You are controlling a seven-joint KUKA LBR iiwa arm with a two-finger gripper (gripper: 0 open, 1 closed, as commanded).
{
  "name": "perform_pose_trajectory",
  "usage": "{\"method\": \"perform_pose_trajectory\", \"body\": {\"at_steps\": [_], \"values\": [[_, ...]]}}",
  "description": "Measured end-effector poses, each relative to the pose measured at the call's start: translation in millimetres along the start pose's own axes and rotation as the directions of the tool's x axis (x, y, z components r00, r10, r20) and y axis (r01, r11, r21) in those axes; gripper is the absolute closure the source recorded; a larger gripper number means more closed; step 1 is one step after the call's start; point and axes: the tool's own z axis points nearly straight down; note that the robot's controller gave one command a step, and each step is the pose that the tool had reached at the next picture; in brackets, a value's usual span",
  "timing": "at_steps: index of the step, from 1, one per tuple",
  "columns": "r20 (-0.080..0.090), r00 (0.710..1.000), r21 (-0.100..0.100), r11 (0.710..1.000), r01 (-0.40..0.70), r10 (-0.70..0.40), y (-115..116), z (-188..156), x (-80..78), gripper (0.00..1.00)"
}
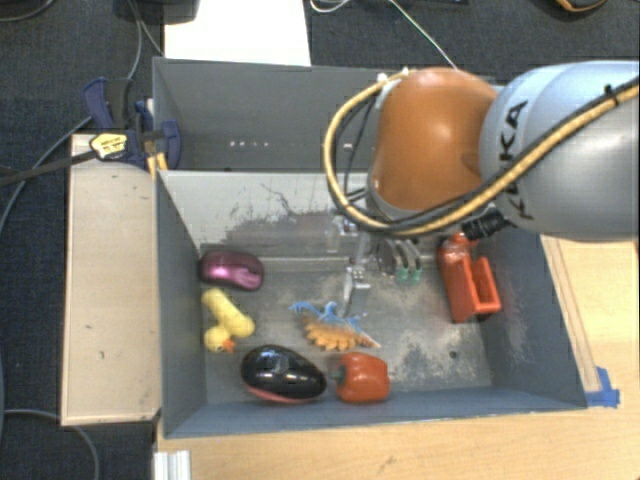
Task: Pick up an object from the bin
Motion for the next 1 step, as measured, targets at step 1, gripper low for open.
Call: {"method": "perform_pose_trajectory", "body": {"at_steps": [1], "values": [[0.008,1.000,-0.001,1.000,-0.004,0.004,-0.8,-4.8,-1.6,0.00]]}}
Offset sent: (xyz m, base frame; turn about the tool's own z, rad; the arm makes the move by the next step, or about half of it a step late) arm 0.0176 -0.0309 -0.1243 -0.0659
